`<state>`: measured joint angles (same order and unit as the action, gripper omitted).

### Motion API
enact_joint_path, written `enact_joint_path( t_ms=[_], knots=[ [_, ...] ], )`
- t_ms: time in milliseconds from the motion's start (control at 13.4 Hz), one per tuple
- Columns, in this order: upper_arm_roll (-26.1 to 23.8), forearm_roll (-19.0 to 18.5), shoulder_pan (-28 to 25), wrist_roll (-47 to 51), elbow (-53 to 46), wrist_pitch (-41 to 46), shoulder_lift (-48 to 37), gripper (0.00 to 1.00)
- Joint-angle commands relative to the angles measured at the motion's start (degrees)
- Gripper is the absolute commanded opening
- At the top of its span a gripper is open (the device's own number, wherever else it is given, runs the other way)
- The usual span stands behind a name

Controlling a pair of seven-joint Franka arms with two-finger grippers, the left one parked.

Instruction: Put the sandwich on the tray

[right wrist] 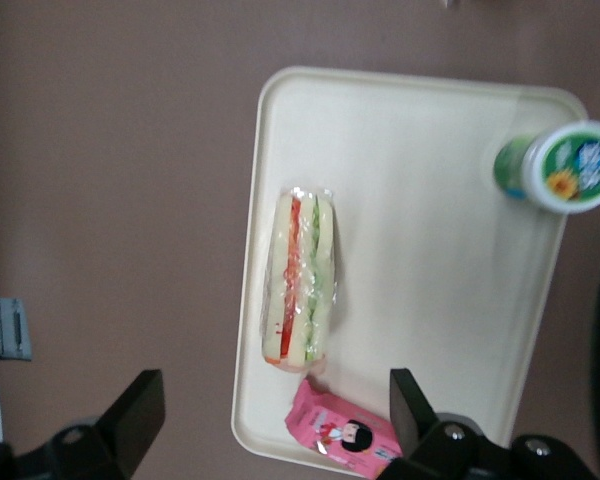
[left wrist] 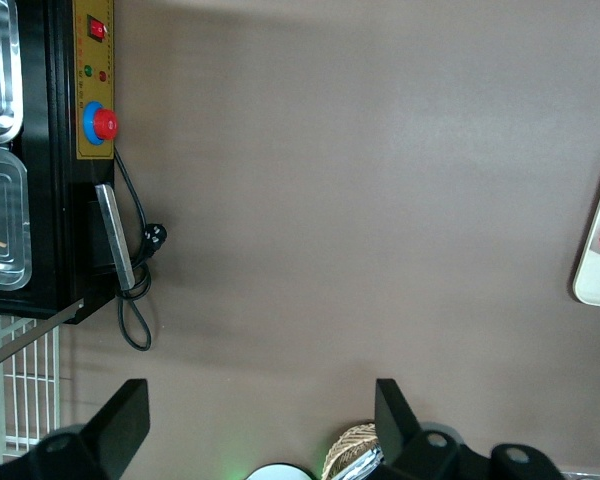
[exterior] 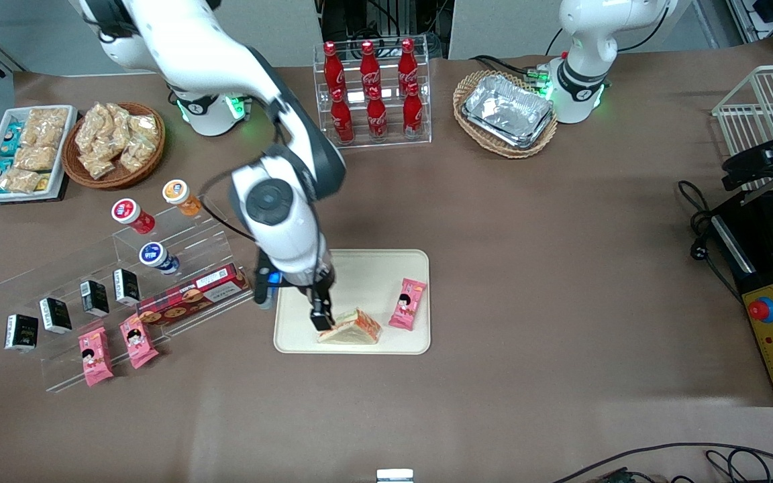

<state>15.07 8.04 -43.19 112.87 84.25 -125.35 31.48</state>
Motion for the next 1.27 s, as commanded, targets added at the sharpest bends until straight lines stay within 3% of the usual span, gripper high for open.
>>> enact_joint_path(
  t_ms=[0,224,672,1195],
  knots=[
    [0.4,-1.1,3.3,-17.5,1.4,9.9,-7.4,1.00],
    [1.2,-5.0,6.7,-40.5,2.5,17.5,-12.2,1.00],
    [1.5,-5.1,15.9,-76.8,10.5,22.6,-22.4,1.00],
    [1.5,-5.8,27.4,-113.3,10.7,27.3,-25.9,1.00]
  ],
)
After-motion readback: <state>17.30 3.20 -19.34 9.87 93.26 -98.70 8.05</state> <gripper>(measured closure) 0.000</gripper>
